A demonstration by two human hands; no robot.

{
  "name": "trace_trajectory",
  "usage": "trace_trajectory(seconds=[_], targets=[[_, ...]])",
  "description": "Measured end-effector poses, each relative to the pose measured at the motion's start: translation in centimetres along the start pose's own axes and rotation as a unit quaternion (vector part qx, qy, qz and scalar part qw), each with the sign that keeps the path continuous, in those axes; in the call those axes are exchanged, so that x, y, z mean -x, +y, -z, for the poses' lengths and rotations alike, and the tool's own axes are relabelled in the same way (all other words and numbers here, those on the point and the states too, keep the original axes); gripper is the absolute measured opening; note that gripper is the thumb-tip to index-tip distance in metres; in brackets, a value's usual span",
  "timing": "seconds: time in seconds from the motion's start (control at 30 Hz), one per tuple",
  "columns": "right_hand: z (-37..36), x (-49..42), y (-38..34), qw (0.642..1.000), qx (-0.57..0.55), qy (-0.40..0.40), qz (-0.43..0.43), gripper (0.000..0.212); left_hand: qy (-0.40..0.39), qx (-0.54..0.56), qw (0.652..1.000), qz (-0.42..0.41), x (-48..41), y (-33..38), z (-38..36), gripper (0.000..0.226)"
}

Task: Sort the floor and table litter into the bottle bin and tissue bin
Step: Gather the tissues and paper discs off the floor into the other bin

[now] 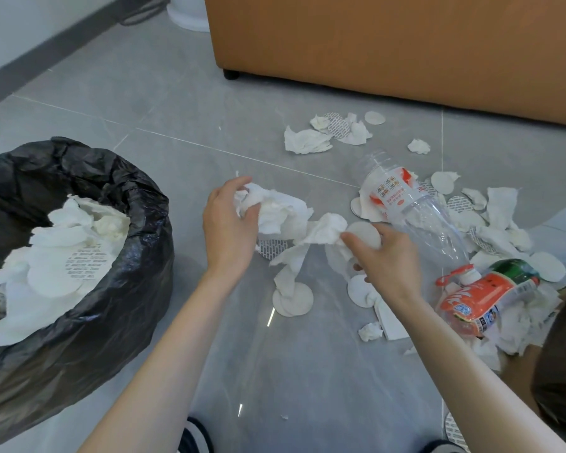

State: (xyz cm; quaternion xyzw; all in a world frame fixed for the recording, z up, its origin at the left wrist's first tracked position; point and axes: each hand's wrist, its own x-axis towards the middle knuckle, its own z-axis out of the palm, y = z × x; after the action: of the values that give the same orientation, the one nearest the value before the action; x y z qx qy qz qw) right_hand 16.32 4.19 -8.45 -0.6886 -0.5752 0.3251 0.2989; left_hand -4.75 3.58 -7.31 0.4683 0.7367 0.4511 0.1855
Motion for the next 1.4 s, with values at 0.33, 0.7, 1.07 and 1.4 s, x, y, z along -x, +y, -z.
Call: trace_trajectory(seconds=[0.33, 0.7, 1.07, 1.4], targets=[[1.9, 2.7, -7.9, 0.963, -0.263, -0.043, 0.041, 0.007, 0.077, 0.146, 0.986, -0.026, 0.1, 6.1, 5.9, 0.026], [-3.6, 5.3, -21.4, 0.914, -0.296, -0.214, 0.176, 0.005, 0.219, 0.25, 0.943, 0.024, -0.6, 5.8, 16.7, 0.018], [-13.4, 9.6, -25.4, 0.877, -0.034, -0.386, 0.285, 0.045, 0.28, 0.134, 0.941, 0.133, 0.2, -0.4, 24.5, 0.034], [-12.8, 8.1, -21.4, 0.891, 0.133, -0.245, 0.358, 0.051, 0.042, -0.28, 0.951, 0.126, 1.7, -2.6, 24.2, 0.045]])
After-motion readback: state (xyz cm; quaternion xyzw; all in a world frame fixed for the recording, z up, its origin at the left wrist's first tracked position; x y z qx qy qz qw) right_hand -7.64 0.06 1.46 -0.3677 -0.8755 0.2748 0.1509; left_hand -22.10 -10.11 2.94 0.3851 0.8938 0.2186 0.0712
